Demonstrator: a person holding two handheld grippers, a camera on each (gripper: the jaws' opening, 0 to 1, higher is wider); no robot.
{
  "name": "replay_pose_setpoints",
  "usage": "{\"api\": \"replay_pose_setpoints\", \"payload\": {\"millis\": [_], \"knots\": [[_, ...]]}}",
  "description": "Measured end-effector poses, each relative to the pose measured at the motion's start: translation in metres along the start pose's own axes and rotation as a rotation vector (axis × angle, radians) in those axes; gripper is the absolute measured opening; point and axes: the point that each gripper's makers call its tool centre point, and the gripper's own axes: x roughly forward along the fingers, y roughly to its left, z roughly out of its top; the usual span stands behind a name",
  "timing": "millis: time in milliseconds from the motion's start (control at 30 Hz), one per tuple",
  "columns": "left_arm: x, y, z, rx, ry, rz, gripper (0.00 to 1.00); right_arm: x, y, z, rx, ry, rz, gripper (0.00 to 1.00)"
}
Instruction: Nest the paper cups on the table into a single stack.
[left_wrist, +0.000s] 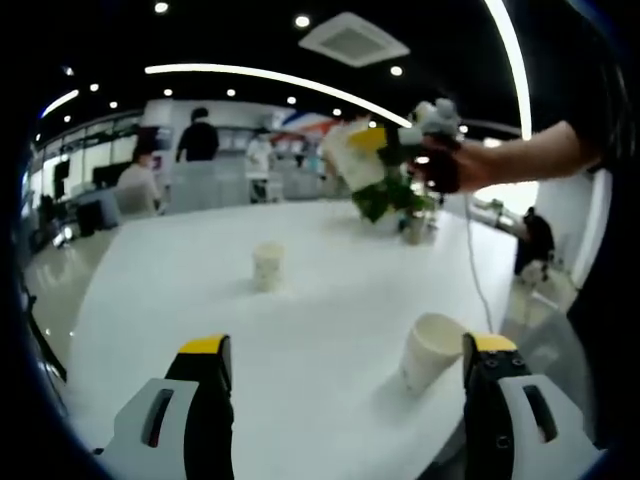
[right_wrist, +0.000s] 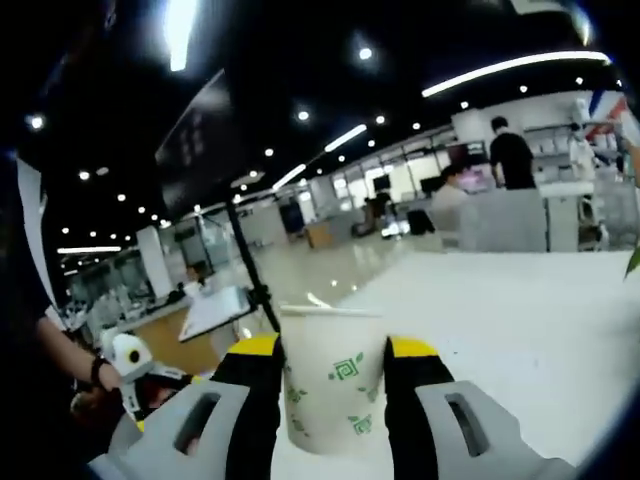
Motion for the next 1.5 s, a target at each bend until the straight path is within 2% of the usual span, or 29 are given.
{"api": "replay_pose_setpoints", "payload": {"millis": [433, 733, 1167, 1333, 1500], "knots": [[-0.006, -0.003, -0.002, -0.001, -0.001, -0.002, 0.94, -0.025, 0.022, 0.014, 0.027, -0.101, 0.043, 0.37], [-0.011, -0.004, -0.005, -0.008, 0.000, 0.001, 0.94, -0.040, 0.049, 0.022, 0.047, -0.162, 0.123, 0.37], [-0.014, -0.007, -0.010, -0.009, 0.011, -0.001, 0.95, -0.059, 0.079, 0.027, 0.082, -0.205, 0.193, 0.37], [-0.014, -0.009, -0.010, -0.008, 0.014, -0.004, 0.95, -0.065, 0.090, 0.034, 0.064, -0.235, 0.232, 0.38], [-0.013, -0.012, -0.012, -0.012, 0.020, -0.005, 0.94, -0.068, 0.099, 0.032, 0.023, -0.240, 0.263, 0.38]]}}
